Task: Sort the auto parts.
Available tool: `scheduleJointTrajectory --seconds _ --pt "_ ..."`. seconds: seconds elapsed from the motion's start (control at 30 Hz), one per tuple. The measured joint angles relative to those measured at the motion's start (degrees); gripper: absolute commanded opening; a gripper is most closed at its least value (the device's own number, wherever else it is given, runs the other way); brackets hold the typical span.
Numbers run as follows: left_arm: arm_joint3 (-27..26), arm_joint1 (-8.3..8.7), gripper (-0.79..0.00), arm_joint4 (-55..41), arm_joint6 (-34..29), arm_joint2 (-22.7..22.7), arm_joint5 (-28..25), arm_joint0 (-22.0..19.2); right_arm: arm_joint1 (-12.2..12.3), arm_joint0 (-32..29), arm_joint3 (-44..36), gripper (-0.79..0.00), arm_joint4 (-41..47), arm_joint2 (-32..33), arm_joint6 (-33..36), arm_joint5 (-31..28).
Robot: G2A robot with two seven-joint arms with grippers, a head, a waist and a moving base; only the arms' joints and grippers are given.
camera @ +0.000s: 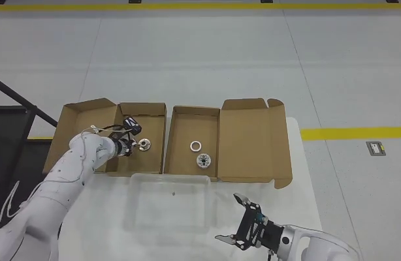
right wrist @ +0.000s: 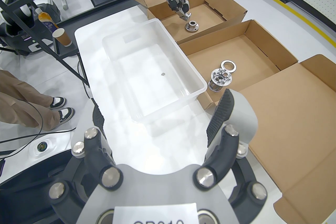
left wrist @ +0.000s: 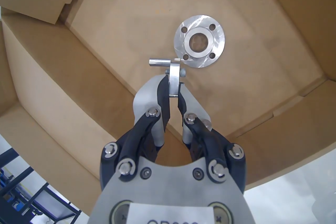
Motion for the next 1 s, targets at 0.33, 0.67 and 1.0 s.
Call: scheduleJointTrajectory --seconds 0.33,0.67,1.0 --pt "4.6 -0.88 -0.459 1.5 6.0 -1.9 -2.6 -1.5 0.0 0.0 0.0 0.0 0.0 0.0 0.0 0.0" --pt "-1.1 4.15 -0.443 4.1 22.2 -7.8 -11.5 0.7 0.0 0.0 0.0 0.0 0.0 0.0 0.0 0.0" --pt "-22.4 14.66 -0.215 9.8 39.1 -20.2 -23.3 14.5 0.0 0.0 0.0 0.0 0.0 0.0 0.0 0.0"
